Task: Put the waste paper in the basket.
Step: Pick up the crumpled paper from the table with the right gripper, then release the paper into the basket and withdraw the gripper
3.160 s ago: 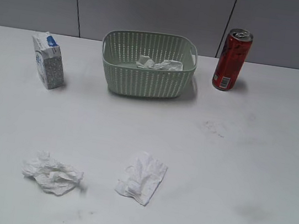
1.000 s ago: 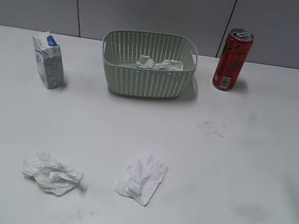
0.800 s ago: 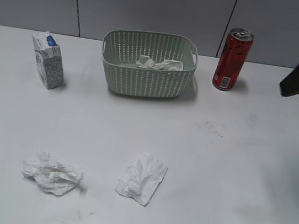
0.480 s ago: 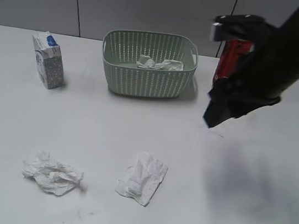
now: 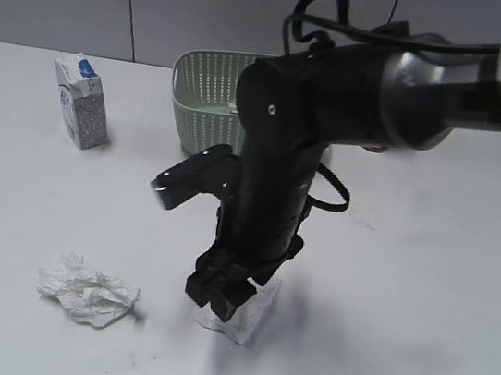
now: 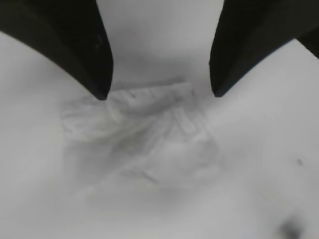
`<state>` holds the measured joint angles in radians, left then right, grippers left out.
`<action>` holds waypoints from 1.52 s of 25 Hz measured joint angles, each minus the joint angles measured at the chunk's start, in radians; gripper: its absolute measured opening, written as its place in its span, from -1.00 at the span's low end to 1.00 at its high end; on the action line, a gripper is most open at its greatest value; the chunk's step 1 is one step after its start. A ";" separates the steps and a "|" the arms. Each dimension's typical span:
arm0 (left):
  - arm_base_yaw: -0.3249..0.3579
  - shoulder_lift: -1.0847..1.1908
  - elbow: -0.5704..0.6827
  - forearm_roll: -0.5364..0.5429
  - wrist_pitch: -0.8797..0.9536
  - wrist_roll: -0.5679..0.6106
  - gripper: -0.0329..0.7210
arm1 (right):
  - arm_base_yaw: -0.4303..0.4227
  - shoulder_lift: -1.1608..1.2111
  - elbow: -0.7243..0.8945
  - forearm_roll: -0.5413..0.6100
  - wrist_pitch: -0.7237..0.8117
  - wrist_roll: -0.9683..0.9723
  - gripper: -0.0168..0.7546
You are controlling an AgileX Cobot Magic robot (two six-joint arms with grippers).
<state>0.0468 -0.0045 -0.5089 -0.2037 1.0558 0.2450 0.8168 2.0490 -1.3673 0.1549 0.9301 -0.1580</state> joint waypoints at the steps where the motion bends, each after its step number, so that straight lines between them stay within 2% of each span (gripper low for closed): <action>1: 0.000 0.000 0.000 0.000 0.000 0.000 0.52 | 0.013 0.023 -0.013 -0.001 -0.003 0.001 0.25; 5: 0.000 0.000 0.000 0.000 0.000 0.000 0.52 | 0.034 0.089 -0.053 -0.012 -0.027 0.010 0.25; 10: 0.000 0.000 0.000 0.000 0.000 0.000 0.52 | 0.034 0.128 -0.058 -0.088 -0.035 0.066 0.25; 13: 0.000 0.000 0.000 0.000 0.000 0.000 0.52 | 0.034 0.129 -0.059 -0.102 -0.049 0.074 0.14; 16: 0.000 0.000 0.000 0.000 0.000 0.000 0.52 | 0.034 0.129 -0.059 -0.108 -0.069 0.076 -0.16; 21: 0.000 0.000 0.000 0.000 0.000 0.000 0.52 | 0.034 0.129 -0.059 -0.108 -0.088 0.078 -0.84; 23: 0.000 0.000 0.000 0.000 0.000 0.000 0.52 | 0.034 0.129 -0.061 -0.100 -0.087 0.078 -0.95; 29: 0.000 0.000 0.000 0.000 0.000 0.000 0.50 | 0.034 0.111 -0.205 -0.118 -0.003 0.056 -0.98; 34: 0.000 0.000 0.000 0.000 0.000 0.000 0.49 | 0.022 0.064 -0.441 -0.294 0.022 0.048 -0.98; 38: 0.000 0.000 0.000 0.000 0.000 0.000 0.49 | -0.008 0.059 -0.549 -0.381 -0.108 0.048 -0.98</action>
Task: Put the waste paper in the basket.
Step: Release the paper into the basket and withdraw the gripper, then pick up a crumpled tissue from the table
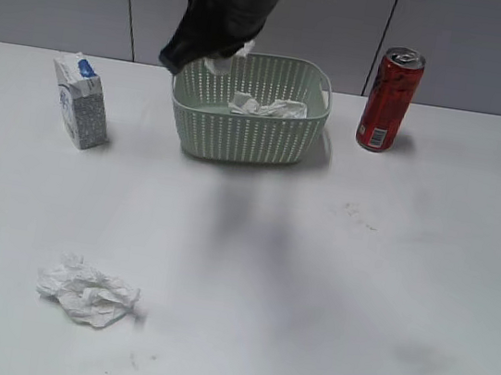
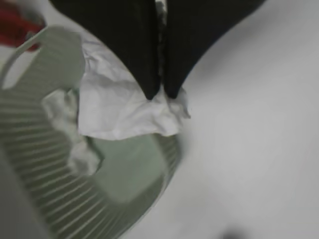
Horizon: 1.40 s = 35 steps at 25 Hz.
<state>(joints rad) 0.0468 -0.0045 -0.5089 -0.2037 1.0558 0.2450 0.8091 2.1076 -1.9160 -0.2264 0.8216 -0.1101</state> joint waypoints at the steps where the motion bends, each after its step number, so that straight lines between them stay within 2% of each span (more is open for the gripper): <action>1: 0.000 0.000 0.000 0.000 0.000 0.000 0.49 | -0.014 0.000 -0.004 -0.008 -0.059 0.000 -0.98; 7: 0.000 0.000 0.000 0.000 0.000 0.000 0.49 | -0.128 0.049 -0.008 -0.020 -0.329 0.035 -0.98; 11: 0.000 0.000 0.000 0.000 0.000 0.000 0.49 | -0.192 0.127 -0.008 -0.022 -0.388 0.110 -0.92; 13: 0.000 0.000 0.000 0.000 0.000 0.000 0.49 | -0.206 0.166 -0.008 -0.022 -0.386 0.117 -0.71; 14: 0.000 0.000 0.000 0.000 0.000 0.000 0.49 | -0.207 0.183 -0.008 -0.019 -0.381 0.119 -0.50; 17: 0.000 0.000 0.000 0.000 0.000 0.000 0.49 | -0.207 0.216 -0.007 0.015 -0.370 0.123 0.33; 18: 0.000 0.000 0.000 0.000 0.000 0.000 0.49 | -0.207 0.219 -0.007 0.023 -0.368 0.123 0.51; 19: 0.000 0.000 0.000 0.000 0.000 0.000 0.49 | -0.207 0.219 -0.007 0.030 -0.366 0.124 0.59; 23: 0.000 0.000 0.000 0.000 0.000 0.000 0.49 | -0.206 0.214 -0.007 0.053 -0.346 0.125 0.64; 27: 0.000 0.000 0.000 0.000 0.000 0.000 0.49 | -0.206 0.174 -0.007 0.073 -0.254 0.131 0.63; 35: 0.000 0.000 0.000 0.000 0.000 0.000 0.49 | -0.211 0.027 -0.010 0.077 0.102 0.132 0.55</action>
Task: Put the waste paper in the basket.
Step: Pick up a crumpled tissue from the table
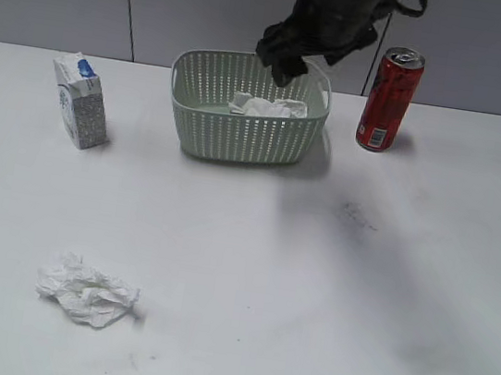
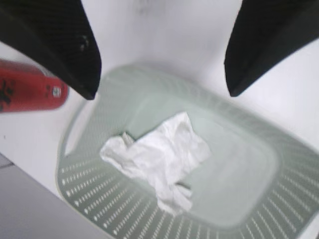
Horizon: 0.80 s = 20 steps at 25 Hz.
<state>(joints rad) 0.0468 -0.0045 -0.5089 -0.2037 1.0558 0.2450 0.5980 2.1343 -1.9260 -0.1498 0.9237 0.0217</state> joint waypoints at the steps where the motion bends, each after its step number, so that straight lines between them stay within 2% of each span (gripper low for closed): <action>1: 0.000 0.000 0.000 0.000 0.000 0.000 0.49 | -0.003 -0.015 0.000 0.004 0.050 0.000 0.55; 5: 0.000 0.000 0.000 0.000 0.000 0.000 0.49 | -0.037 -0.052 0.000 0.016 0.218 0.000 0.55; 7: 0.000 0.000 0.000 0.000 0.000 0.000 0.49 | -0.067 -0.064 0.004 0.046 0.253 0.000 0.55; 11: 0.000 0.000 0.000 0.000 0.000 0.000 0.49 | -0.153 -0.113 0.022 0.135 0.263 -0.005 0.55; 20: 0.000 0.000 0.000 0.000 0.000 0.000 0.49 | -0.373 -0.270 0.152 0.150 0.269 -0.064 0.54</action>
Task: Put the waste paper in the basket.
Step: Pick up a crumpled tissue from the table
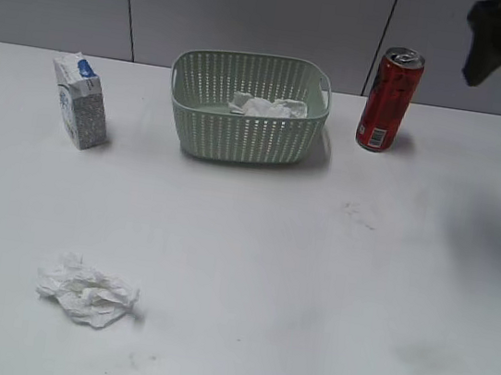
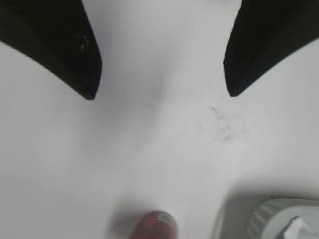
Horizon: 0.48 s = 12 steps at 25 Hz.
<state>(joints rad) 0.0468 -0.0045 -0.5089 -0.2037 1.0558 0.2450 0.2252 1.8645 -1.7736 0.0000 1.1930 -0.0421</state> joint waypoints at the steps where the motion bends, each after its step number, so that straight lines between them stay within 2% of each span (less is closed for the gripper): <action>1: 0.000 0.000 0.000 0.000 0.000 0.000 0.49 | -0.030 -0.023 0.028 0.008 0.000 -0.001 0.54; 6: -0.013 0.037 0.000 -0.018 -0.003 0.000 0.49 | -0.144 -0.170 0.218 0.014 0.000 -0.022 0.54; 12: -0.080 0.172 -0.021 -0.023 -0.083 0.000 0.49 | -0.176 -0.419 0.531 0.014 -0.058 -0.047 0.54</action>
<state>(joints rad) -0.0333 0.1679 -0.5299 -0.2264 0.9725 0.2450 0.0489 1.4459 -1.2428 0.0145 1.1349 -0.0887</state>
